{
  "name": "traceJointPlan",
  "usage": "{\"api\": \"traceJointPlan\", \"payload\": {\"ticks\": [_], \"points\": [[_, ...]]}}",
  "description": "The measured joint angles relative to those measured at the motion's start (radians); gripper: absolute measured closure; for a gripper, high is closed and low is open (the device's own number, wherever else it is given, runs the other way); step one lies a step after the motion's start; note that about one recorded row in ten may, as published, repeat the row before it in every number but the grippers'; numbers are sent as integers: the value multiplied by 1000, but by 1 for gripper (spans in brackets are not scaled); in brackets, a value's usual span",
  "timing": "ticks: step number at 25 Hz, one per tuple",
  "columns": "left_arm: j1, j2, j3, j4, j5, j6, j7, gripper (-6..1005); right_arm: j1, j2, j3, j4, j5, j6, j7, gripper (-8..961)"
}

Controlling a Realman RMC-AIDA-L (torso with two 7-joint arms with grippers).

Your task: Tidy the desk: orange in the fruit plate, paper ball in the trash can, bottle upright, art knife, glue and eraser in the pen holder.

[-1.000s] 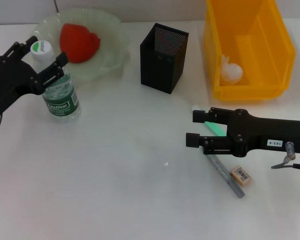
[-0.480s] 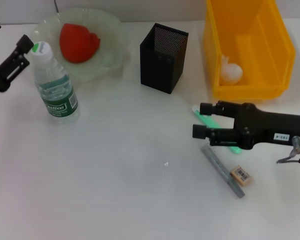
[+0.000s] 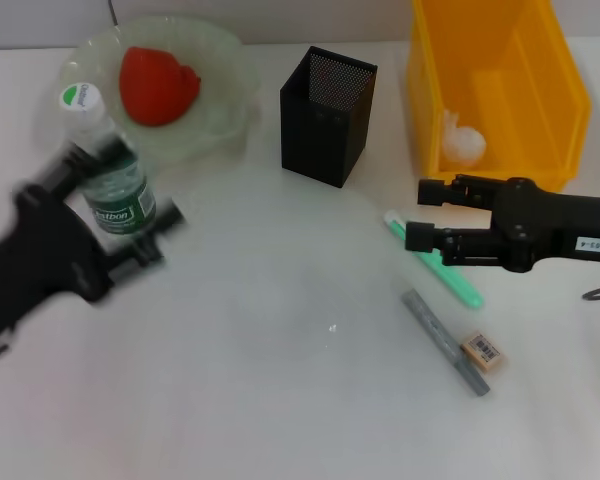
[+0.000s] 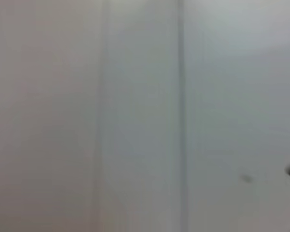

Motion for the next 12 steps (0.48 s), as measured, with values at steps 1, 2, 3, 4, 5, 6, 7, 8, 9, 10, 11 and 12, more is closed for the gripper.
{"api": "traceJointPlan", "payload": {"ticks": [1, 2, 3, 4, 5, 6, 7, 8, 9, 10, 11, 12], "points": [[0, 0, 36, 1, 22, -9, 0, 189, -4, -6, 1, -73, -40, -12, 67, 115], [0, 0, 36, 1, 22, -9, 0, 189, -4, -6, 1, -73, -40, -12, 67, 115], [-3, 0, 70, 1, 51, -29, 0, 189, -5, -7, 1, -130, -81, -16, 120, 115], [-3, 0, 70, 1, 51, -29, 0, 189, -5, -7, 1, -178, -118, -21, 165, 115], [-3, 0, 70, 1, 51, -29, 0, 189, -3, -6, 2, -245, -174, -28, 227, 115], [-6, -1, 89, 1, 69, -43, 1, 189, 10, -2, 2, -383, -306, -47, 381, 115], [-6, -1, 89, 1, 69, -43, 1, 188, 10, -2, 2, -383, -306, -47, 381, 115], [-6, -1, 89, 1, 69, -43, 1, 188, 21, 0, 2, -443, -370, -53, 462, 115], [-6, -1, 89, 1, 69, -43, 1, 188, 39, 2, 3, -510, -445, -67, 548, 115], [-13, -3, 148, 1, 100, -83, -2, 188, 57, 3, 7, -563, -507, -83, 621, 115], [-16, -3, 167, 1, 101, -91, -3, 188, 78, 3, 14, -597, -549, -102, 668, 115], [-17, -3, 175, 0, 101, -95, -4, 188, 106, 3, 28, -629, -591, -135, 709, 115]]}}
